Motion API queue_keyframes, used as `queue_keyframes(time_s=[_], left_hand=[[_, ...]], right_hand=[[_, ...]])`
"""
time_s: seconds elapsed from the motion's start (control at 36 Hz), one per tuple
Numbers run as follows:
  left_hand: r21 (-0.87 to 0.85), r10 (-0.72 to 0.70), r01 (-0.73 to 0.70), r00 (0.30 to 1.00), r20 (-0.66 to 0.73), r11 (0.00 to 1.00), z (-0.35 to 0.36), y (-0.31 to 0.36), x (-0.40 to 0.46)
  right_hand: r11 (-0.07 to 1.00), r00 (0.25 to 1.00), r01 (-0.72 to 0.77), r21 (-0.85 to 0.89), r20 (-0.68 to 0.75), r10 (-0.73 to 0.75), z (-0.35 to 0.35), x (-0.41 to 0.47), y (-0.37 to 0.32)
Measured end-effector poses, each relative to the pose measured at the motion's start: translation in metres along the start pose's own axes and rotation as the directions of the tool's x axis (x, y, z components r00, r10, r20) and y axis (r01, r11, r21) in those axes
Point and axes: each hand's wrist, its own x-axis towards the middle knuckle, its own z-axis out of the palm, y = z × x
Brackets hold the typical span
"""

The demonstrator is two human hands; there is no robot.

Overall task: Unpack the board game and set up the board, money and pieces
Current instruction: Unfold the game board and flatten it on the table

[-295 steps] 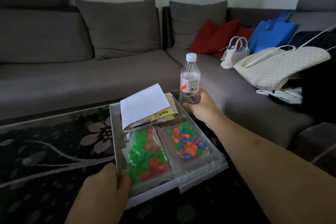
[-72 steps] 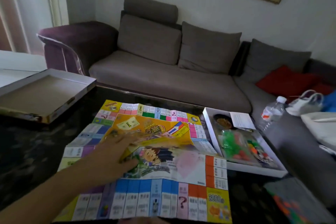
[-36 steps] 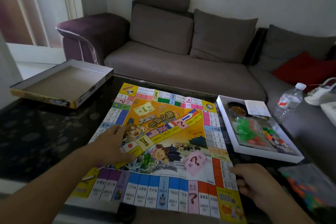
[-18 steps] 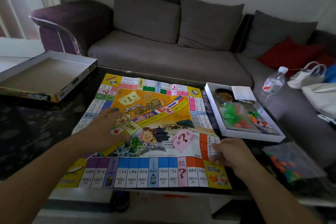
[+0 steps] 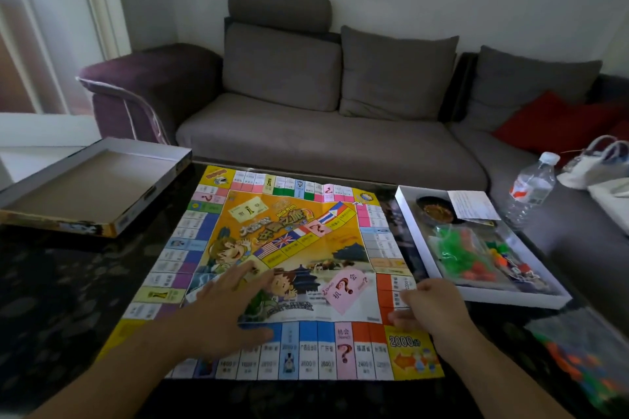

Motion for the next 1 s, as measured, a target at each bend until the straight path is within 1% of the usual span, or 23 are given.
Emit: queue_keyframes(time_s=[0.08,0.19,0.25,0.28,0.31,0.33,0.36,0.39,0.42,0.47,0.5,0.56,0.58,0.64,0.72,0.78,0.86,0.92,1.0], left_hand=[[0.039,-0.002,0.002,1.000,0.001,0.999,0.003,0.000,0.009],[0.056,-0.002,0.000,0.999,0.032,0.998,-0.002,0.001,0.015],[0.040,-0.008,0.006,0.999,0.034,0.999,-0.005,-0.001,0.016],[0.027,-0.013,0.013,1.000,0.020,1.000,-0.007,-0.002,0.018],[0.004,-0.020,0.020,1.000,-0.011,1.000,-0.008,-0.004,0.021],[-0.022,-0.028,0.027,0.998,-0.052,0.999,-0.010,-0.007,0.026],[-0.034,-0.039,0.036,0.995,-0.089,0.999,-0.011,-0.011,0.031],[-0.036,-0.049,0.044,0.989,-0.137,0.998,-0.013,-0.015,0.037],[-0.040,-0.062,0.055,0.978,-0.201,0.998,-0.015,-0.023,0.046],[-0.074,-0.105,0.086,0.944,-0.312,0.993,-0.018,-0.042,0.061],[-0.084,-0.129,0.106,0.927,-0.353,0.991,-0.019,-0.050,0.068],[-0.052,-0.158,0.150,0.908,-0.387,0.987,-0.026,-0.060,0.077],[-0.030,-0.165,0.167,0.905,-0.393,0.986,-0.027,-0.064,0.082],[0.007,-0.155,0.170,0.911,-0.383,0.985,-0.030,-0.073,0.091],[0.022,-0.143,0.162,0.922,-0.360,0.987,-0.037,-0.082,0.103],[0.004,-0.112,0.123,0.916,-0.384,0.992,-0.044,-0.084,0.110],[0.041,-0.073,0.100,0.901,-0.427,0.994,-0.049,-0.089,0.121],[0.062,-0.090,0.126,0.908,-0.410,0.990,-0.048,-0.094,0.132],[0.139,-0.131,0.194,0.919,-0.372,0.971,-0.049,-0.095,0.144]], right_hand=[[0.998,1.000,0.010,-0.067,0.002,-0.010,-0.002,0.002,0.001],[0.978,0.998,0.054,-0.201,0.000,-0.055,-0.004,0.002,-0.002],[0.944,0.995,0.093,-0.318,-0.007,-0.100,-0.005,0.003,-0.002],[0.898,0.989,0.130,-0.419,-0.013,-0.150,-0.003,0.002,-0.002],[0.819,0.977,0.169,-0.549,-0.016,-0.213,-0.001,-0.001,-0.001],[0.692,0.957,0.201,-0.693,-0.013,-0.291,0.002,-0.003,-0.002],[0.537,0.930,0.217,-0.815,0.005,-0.367,0.006,-0.008,-0.004],[0.400,0.896,0.234,-0.886,0.036,-0.443,0.013,-0.013,-0.008],[0.317,0.856,0.269,-0.909,0.074,-0.512,0.020,-0.018,-0.016],[0.249,0.769,0.402,-0.881,0.177,-0.614,0.041,-0.015,-0.028],[0.234,0.743,0.472,-0.850,0.240,-0.625,0.051,-0.010,-0.033],[0.249,0.709,0.602,-0.759,0.364,-0.604,0.075,0.005,-0.041],[0.268,0.698,0.645,-0.716,0.409,-0.588,0.089,0.015,-0.044],[0.295,0.692,0.680,-0.671,0.453,-0.562,0.115,0.037,-0.049],[0.333,0.726,0.656,-0.677,0.446,-0.524,0.146,0.071,-0.058],[0.362,0.744,0.638,-0.679,0.424,-0.516,0.158,0.088,-0.064],[0.349,0.742,0.615,-0.707,0.369,-0.559,0.167,0.104,-0.064],[0.338,0.747,0.590,-0.733,0.337,-0.574,0.169,0.113,-0.061],[0.342,0.762,0.574,-0.744,0.332,-0.555,0.167,0.122,-0.059]])
